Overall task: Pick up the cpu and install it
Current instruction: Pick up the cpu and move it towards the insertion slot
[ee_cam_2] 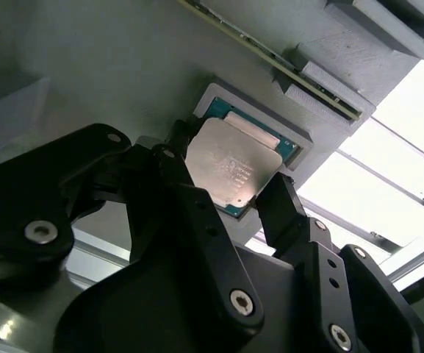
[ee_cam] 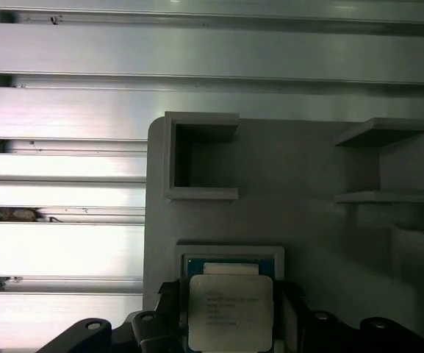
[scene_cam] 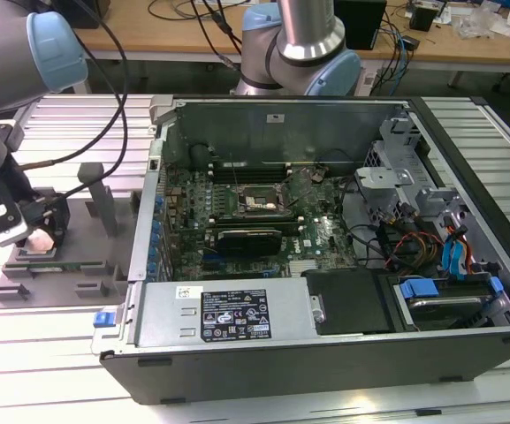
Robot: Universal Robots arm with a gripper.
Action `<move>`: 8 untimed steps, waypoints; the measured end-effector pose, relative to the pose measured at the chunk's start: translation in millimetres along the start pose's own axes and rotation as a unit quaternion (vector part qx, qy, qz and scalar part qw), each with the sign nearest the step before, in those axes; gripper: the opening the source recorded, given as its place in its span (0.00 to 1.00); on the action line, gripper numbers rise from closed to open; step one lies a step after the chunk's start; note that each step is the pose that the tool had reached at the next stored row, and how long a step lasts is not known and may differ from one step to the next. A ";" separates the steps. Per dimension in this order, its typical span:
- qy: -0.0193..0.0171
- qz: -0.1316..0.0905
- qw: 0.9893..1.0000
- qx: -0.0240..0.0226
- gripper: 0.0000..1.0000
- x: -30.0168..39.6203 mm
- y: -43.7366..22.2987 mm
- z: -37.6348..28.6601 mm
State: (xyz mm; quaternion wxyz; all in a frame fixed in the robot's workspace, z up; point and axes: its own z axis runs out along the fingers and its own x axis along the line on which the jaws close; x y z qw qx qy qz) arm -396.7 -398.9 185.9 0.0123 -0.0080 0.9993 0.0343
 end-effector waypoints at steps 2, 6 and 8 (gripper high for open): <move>0.000 0.000 1.000 0.000 0.64 -0.2 0.0 0.0; 0.000 0.000 1.000 0.000 0.64 0.1 0.1 -0.6; 0.000 0.000 1.000 0.000 0.64 0.0 0.1 -1.1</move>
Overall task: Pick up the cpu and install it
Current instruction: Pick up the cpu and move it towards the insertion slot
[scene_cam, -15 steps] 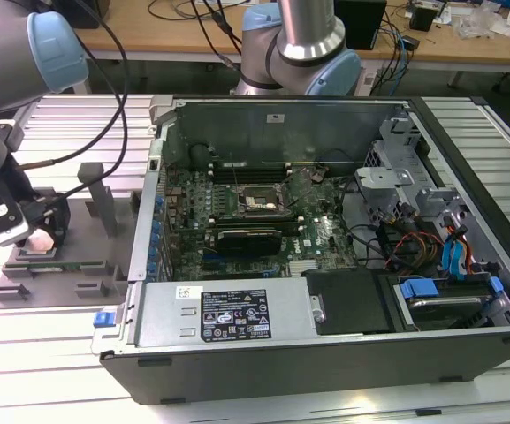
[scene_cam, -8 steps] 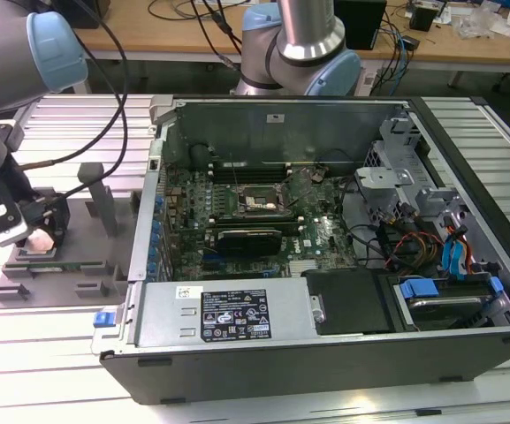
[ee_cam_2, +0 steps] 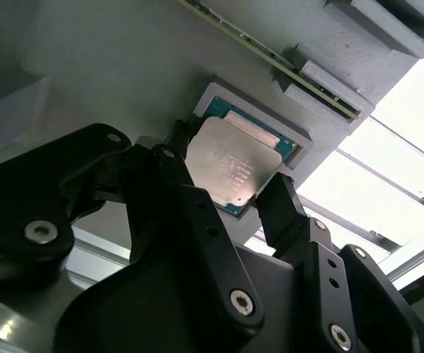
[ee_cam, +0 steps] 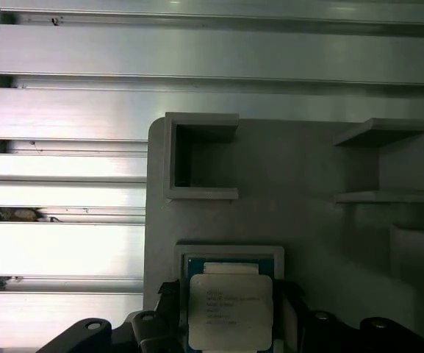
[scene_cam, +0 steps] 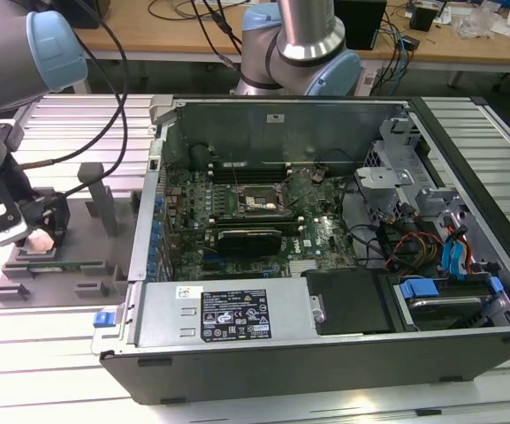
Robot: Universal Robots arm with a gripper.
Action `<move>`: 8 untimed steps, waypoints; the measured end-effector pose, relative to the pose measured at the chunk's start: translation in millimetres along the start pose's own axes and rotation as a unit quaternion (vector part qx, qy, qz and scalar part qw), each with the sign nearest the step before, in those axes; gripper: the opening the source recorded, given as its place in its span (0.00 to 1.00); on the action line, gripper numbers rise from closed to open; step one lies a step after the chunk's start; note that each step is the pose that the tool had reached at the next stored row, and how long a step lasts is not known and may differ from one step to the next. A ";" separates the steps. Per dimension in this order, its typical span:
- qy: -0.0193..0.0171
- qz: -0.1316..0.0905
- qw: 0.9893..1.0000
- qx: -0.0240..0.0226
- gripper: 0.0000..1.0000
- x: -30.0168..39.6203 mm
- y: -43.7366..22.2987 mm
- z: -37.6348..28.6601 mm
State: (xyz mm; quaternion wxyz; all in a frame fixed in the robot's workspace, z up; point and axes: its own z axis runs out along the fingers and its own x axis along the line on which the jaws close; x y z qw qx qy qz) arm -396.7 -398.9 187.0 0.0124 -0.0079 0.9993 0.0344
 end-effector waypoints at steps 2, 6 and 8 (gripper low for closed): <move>0.000 0.000 1.000 0.000 0.64 0.4 0.0 -0.2; 0.000 0.000 1.000 0.000 0.64 0.6 0.0 0.0; 0.000 0.000 1.000 0.000 0.64 0.7 0.0 0.0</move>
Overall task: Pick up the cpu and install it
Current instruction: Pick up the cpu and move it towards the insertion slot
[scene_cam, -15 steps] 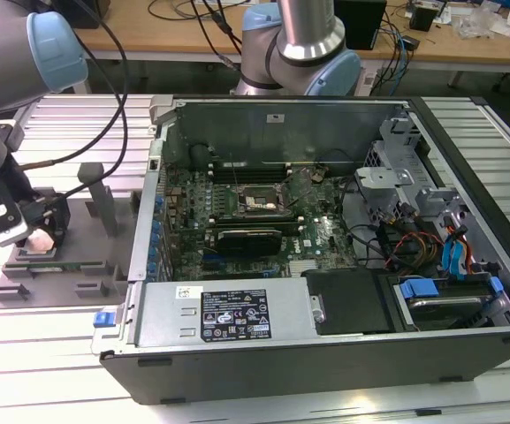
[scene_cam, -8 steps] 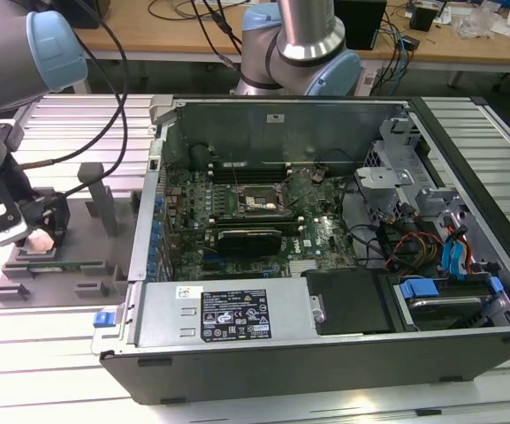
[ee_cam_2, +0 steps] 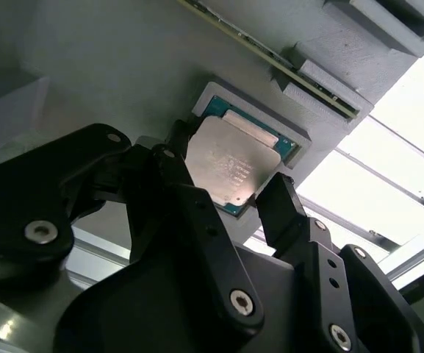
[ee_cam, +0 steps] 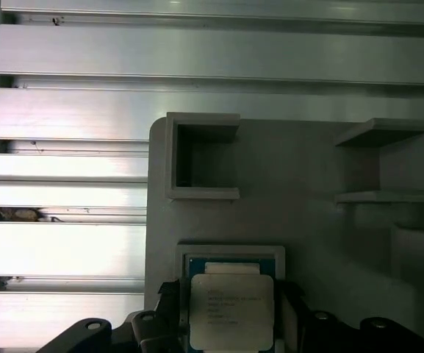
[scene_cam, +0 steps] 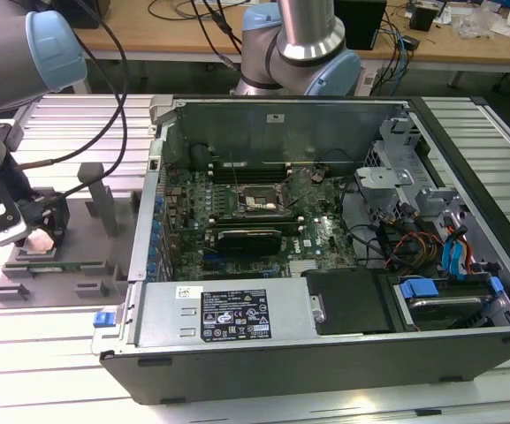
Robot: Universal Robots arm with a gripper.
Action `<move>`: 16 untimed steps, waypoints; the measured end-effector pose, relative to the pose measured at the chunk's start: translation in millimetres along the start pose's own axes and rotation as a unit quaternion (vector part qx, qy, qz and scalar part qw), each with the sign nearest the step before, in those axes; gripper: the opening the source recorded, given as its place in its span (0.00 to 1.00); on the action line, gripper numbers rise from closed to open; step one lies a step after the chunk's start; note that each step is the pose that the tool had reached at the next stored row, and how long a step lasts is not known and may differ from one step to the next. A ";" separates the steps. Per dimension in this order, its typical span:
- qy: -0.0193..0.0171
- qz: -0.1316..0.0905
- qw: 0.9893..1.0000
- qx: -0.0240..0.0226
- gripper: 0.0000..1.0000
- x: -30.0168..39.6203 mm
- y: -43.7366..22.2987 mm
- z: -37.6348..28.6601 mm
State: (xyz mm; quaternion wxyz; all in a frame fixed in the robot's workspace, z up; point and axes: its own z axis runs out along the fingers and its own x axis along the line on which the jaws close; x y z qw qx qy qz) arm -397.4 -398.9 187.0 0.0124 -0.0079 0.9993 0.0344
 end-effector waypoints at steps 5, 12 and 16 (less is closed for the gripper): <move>0.000 0.000 1.000 0.000 0.55 0.1 0.0 0.0; 0.000 0.000 1.000 0.000 0.55 -0.2 1.0 -14.1; 0.000 0.000 1.000 0.000 0.55 -0.3 1.4 -18.2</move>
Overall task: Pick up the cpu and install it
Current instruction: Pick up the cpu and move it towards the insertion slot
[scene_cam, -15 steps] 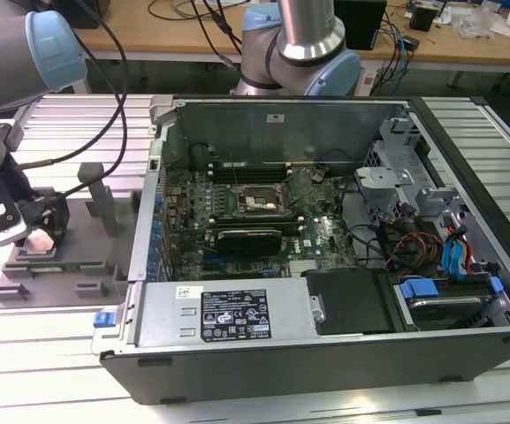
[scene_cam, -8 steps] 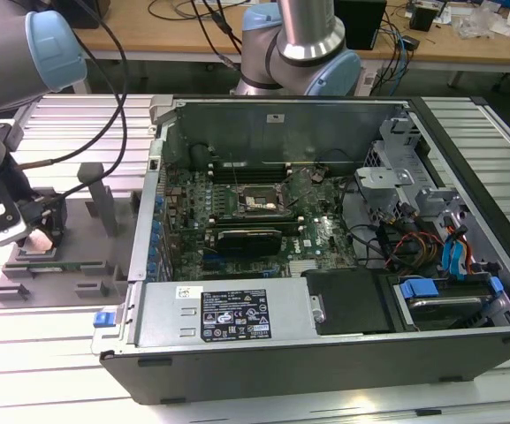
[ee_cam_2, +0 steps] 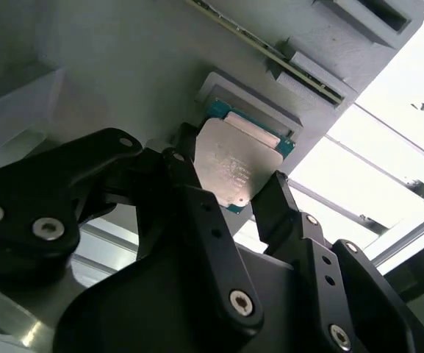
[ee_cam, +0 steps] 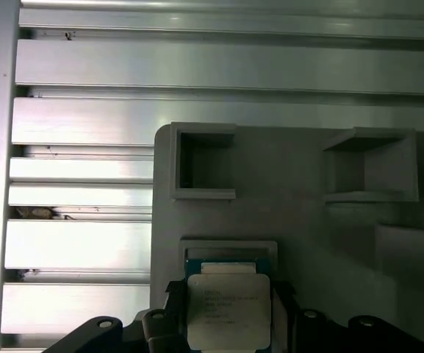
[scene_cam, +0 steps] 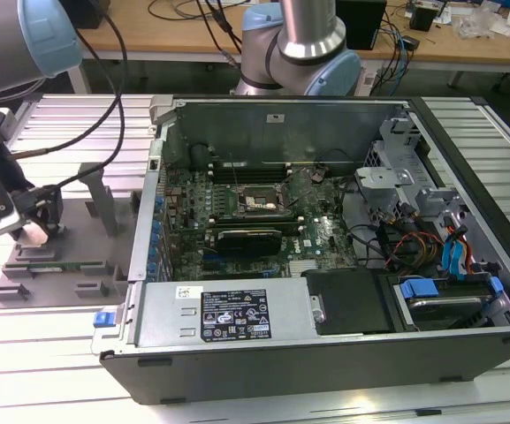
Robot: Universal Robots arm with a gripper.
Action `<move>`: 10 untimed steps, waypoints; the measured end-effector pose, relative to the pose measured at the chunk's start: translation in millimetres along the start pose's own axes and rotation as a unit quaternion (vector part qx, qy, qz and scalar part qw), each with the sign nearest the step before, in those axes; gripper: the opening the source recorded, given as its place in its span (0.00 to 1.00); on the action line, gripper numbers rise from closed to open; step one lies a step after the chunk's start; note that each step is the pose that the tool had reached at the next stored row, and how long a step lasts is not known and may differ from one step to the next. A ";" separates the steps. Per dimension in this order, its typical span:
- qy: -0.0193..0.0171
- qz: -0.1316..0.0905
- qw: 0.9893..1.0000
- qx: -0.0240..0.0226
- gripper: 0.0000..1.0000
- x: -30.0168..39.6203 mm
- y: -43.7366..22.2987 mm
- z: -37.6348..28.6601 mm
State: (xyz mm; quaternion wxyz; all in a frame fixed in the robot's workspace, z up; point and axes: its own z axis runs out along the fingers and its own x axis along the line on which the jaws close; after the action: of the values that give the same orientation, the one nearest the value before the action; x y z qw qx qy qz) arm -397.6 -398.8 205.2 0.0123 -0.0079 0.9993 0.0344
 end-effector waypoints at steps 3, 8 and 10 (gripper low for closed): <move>0.000 0.000 1.000 0.000 0.55 -0.2 0.5 -6.8; 0.000 0.000 1.000 0.000 0.55 -0.3 0.7 -11.2; 0.000 0.000 1.000 0.000 0.55 -0.4 1.0 -14.6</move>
State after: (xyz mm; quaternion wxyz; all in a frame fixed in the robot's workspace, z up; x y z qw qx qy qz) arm -397.5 -398.8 219.9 0.0124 -0.0078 0.9993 0.0344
